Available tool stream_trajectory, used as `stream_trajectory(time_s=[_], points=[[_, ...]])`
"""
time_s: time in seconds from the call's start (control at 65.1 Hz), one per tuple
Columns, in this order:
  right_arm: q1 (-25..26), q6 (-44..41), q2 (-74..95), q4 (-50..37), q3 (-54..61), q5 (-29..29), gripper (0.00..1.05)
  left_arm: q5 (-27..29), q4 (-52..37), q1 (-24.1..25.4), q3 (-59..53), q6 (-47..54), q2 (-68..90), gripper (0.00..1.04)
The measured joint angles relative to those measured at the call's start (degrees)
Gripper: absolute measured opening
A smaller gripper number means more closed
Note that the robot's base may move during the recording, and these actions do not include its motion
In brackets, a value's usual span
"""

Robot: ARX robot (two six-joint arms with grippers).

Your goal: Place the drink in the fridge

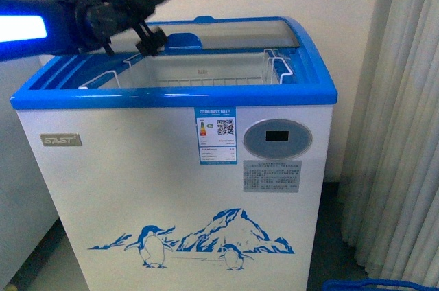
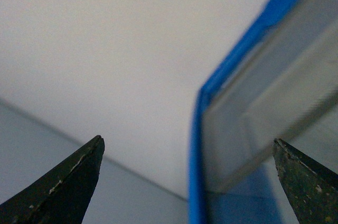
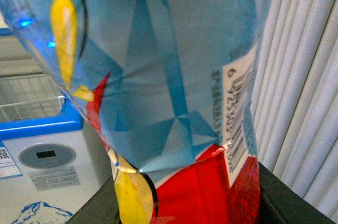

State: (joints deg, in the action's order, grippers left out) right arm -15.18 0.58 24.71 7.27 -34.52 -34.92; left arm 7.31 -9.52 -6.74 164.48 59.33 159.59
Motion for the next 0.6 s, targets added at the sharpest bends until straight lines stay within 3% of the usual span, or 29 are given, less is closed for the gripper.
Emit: stream_trajectory(time_s=[0.154, 0.215, 0.261, 0.399, 0.507, 0.599], points=[[0.0, 0.0, 0.0, 0.0, 0.0, 0.1, 0.41, 6.8, 3.8, 2.9, 1.1, -9.7, -3.1, 0.97], [0.0, 0.0, 0.0, 0.0, 0.0, 0.2, 0.41, 9.7, 6.5, 3.5, -4.6, -17.3, -7.5, 0.97], [0.0, 0.0, 0.0, 0.0, 0.0, 0.2, 0.41, 8.9, 5.5, 3.8, -13.4, -23.5, -12.9, 0.97], [0.0, 0.0, 0.0, 0.0, 0.0, 0.2, 0.41, -1.6, 0.0, 2.4, -60.3, -50.2, -45.4, 0.97], [0.0, 0.0, 0.0, 0.0, 0.0, 0.2, 0.41, -7.3, -2.9, 1.3, -85.9, -58.7, -64.8, 0.97], [0.0, 0.0, 0.0, 0.0, 0.0, 0.2, 0.41, -8.9, -2.6, 1.8, -102.1, -63.2, -76.3, 0.97]])
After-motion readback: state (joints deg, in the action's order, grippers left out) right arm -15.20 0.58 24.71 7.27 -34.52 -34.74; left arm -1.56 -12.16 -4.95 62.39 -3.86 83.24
